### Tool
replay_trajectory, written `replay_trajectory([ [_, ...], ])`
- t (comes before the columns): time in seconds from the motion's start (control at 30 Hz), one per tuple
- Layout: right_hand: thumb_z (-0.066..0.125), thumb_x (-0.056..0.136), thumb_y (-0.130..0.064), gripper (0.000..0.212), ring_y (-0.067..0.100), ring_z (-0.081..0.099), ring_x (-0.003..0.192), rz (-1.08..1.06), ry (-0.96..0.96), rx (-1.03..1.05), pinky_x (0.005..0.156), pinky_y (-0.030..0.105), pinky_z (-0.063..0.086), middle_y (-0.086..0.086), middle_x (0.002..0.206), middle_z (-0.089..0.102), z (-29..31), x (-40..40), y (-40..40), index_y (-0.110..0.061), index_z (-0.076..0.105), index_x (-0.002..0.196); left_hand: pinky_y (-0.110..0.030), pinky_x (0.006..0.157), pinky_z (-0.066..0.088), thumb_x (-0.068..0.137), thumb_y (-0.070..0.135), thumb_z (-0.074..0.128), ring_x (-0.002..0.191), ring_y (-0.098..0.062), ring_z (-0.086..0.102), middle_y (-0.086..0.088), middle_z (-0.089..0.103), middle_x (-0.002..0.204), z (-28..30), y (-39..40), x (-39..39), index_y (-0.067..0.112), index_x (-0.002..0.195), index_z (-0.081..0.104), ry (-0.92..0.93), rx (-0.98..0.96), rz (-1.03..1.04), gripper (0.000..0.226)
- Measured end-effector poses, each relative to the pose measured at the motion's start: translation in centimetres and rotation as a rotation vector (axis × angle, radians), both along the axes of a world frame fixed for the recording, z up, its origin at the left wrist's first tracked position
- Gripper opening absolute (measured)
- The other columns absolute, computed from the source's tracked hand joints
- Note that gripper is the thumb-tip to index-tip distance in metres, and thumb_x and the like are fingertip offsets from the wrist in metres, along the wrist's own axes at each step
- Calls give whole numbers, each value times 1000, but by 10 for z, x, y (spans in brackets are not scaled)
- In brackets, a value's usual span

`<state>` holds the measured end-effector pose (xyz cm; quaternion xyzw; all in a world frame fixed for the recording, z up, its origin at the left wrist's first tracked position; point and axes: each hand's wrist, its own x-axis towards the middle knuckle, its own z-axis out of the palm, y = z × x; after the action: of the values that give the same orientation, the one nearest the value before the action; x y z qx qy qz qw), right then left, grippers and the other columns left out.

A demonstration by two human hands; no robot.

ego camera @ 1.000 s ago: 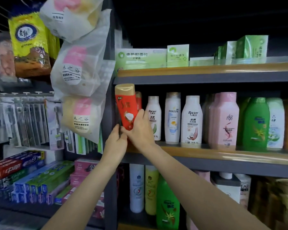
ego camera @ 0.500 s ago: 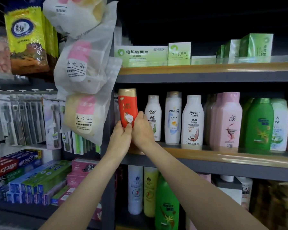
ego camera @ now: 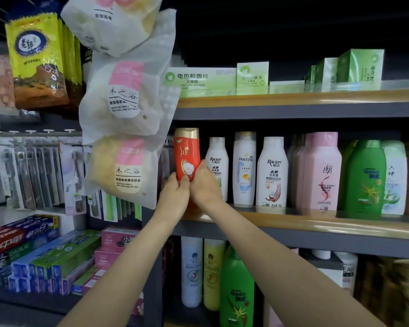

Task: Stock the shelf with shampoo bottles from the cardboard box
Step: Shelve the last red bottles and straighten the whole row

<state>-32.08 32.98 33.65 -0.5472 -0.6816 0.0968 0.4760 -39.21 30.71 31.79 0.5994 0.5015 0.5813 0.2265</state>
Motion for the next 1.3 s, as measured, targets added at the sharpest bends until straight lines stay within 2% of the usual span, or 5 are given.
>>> replay_trajectory([
  [0.37,71,73,-39,69,29,57,110,-87,-87,-26,88,40,50,11,121,57,9,40,-3,-6,36,122,-31,108,28,99,21,29,135,-26,34,-12,36,146,-1,0,10,8,140,33,250,12,77,43],
  [0.57,74,73,-33,66,27,58,109,-56,-57,-13,80,33,46,12,119,58,6,55,-4,-2,38,120,-37,94,40,97,17,31,110,-31,53,-15,57,119,-8,3,19,4,102,59,560,-27,122,31],
  [0.7,74,73,-33,68,32,56,110,-101,-85,1,82,36,45,15,119,56,5,59,-4,-1,35,119,-37,102,34,96,17,32,123,-28,46,-6,47,137,-7,5,20,15,123,55,735,-26,136,36],
  [0.9,71,77,-31,66,33,55,111,-102,-136,-38,87,39,47,17,120,54,9,64,-9,0,32,121,-31,83,41,95,17,36,111,-29,53,-11,52,129,0,13,20,16,121,57,668,-68,114,33],
  [1.3,72,77,-33,64,34,54,111,-98,-113,33,86,40,48,14,124,52,-6,68,-7,-6,33,118,-35,98,44,89,26,52,119,-32,50,-17,47,136,24,66,33,8,143,15,472,-497,151,68],
])
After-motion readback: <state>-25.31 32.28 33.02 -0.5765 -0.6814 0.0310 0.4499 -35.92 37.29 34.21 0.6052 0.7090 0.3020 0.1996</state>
